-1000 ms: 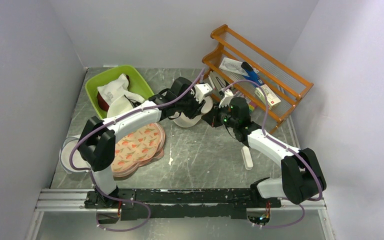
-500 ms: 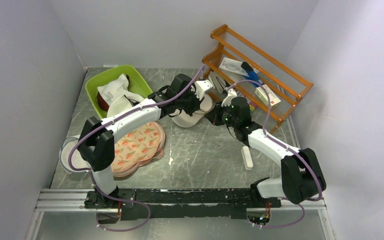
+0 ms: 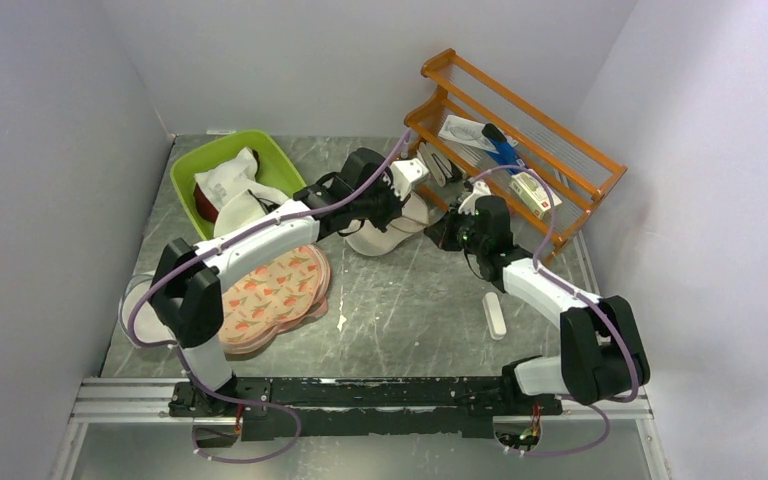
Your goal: Unzip the laundry bag and remove the bra
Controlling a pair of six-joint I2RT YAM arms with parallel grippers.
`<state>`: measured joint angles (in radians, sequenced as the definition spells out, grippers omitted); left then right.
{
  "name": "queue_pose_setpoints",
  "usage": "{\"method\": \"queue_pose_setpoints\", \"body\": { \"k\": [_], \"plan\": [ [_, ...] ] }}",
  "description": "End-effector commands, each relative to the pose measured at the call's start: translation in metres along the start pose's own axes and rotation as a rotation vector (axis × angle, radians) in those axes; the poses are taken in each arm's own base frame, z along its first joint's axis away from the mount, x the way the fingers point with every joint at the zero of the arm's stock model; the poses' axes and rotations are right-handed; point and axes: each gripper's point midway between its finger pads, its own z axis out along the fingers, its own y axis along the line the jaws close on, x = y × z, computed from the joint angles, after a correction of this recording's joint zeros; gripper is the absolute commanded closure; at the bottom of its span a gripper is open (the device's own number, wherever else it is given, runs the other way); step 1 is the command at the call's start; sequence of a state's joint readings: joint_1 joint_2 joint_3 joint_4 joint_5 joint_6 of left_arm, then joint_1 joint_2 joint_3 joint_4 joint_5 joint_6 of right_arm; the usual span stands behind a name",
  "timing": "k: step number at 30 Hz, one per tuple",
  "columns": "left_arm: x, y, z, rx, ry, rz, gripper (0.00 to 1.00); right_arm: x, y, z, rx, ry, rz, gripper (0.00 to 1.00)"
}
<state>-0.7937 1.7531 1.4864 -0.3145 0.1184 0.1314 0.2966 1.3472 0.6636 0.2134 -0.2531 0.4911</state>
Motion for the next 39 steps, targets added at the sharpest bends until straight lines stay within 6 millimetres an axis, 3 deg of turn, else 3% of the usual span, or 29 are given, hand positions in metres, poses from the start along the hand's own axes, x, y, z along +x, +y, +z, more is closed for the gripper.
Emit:
{"method": "queue_pose_setpoints", "body": {
  "k": [1,3,6,9,14,18,22,27,31,39],
  "plan": [
    [-0.024,0.018,-0.019,-0.098,-0.067,0.018,0.93,-0.001,0.008,-0.010,-0.070,-0.023,-0.055,1.00],
    [-0.025,0.017,-0.020,-0.089,-0.067,0.014,0.88,-0.004,0.021,-0.014,-0.129,-0.036,-0.072,1.00],
    [-0.026,0.011,-0.019,-0.053,-0.069,0.014,0.64,-0.006,0.040,-0.018,-0.197,-0.041,-0.099,1.00],
    [-0.027,0.000,-0.020,0.000,-0.075,0.023,0.46,-0.008,0.055,-0.020,-0.237,-0.051,-0.122,1.00],
    [-0.025,-0.025,-0.017,0.094,-0.071,0.058,0.35,-0.011,0.074,-0.021,-0.271,-0.060,-0.153,1.00],
    [-0.022,-0.039,-0.016,0.143,-0.062,0.085,0.32,-0.015,0.085,-0.024,-0.285,-0.072,-0.168,1.00],
    [-0.020,-0.042,-0.014,0.137,-0.054,0.095,0.33,-0.020,0.084,-0.026,-0.272,-0.090,-0.175,1.00],
    [-0.015,-0.034,-0.008,0.083,-0.037,0.085,0.34,-0.024,0.078,-0.029,-0.227,-0.119,-0.171,1.00],
    [-0.009,-0.021,-0.003,0.008,-0.011,0.070,0.45,-0.024,0.079,-0.031,-0.234,-0.121,-0.176,1.00],
    [-0.001,-0.024,0.006,0.030,0.013,0.065,0.50,-0.023,0.080,-0.031,-0.242,-0.116,-0.179,1.00]
  ]
}}
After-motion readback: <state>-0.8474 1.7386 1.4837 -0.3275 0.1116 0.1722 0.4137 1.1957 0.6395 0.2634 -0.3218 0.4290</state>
